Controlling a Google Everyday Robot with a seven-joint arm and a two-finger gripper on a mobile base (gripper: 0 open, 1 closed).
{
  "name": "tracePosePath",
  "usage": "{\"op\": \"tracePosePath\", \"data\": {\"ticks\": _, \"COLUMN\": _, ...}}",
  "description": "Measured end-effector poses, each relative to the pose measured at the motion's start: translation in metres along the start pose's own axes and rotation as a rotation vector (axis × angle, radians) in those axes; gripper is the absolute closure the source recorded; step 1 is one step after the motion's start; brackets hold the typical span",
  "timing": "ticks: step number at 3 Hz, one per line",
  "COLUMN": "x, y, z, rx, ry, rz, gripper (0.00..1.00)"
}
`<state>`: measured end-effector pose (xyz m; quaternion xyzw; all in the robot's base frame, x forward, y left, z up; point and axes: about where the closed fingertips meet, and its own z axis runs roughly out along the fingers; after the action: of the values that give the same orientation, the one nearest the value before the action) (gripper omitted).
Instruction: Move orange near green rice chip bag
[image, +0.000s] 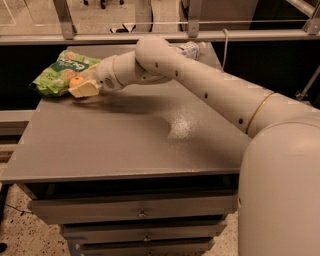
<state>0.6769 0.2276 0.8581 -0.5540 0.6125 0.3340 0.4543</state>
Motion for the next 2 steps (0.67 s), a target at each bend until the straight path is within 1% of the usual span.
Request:
{"op": "tracePosePath", "data": {"ticks": 1, "x": 0.001, "y": 0.0008, "z": 0.0018, "rx": -0.003, "ry": -0.002, "rz": 0.008, "gripper": 0.15}}
{"op": "tracePosePath", "data": {"ticks": 2, "x": 0.0021, "y": 0.0014, "z": 0.0026, "rx": -0.005, "ry": -0.004, "rz": 0.015, "gripper": 0.0}}
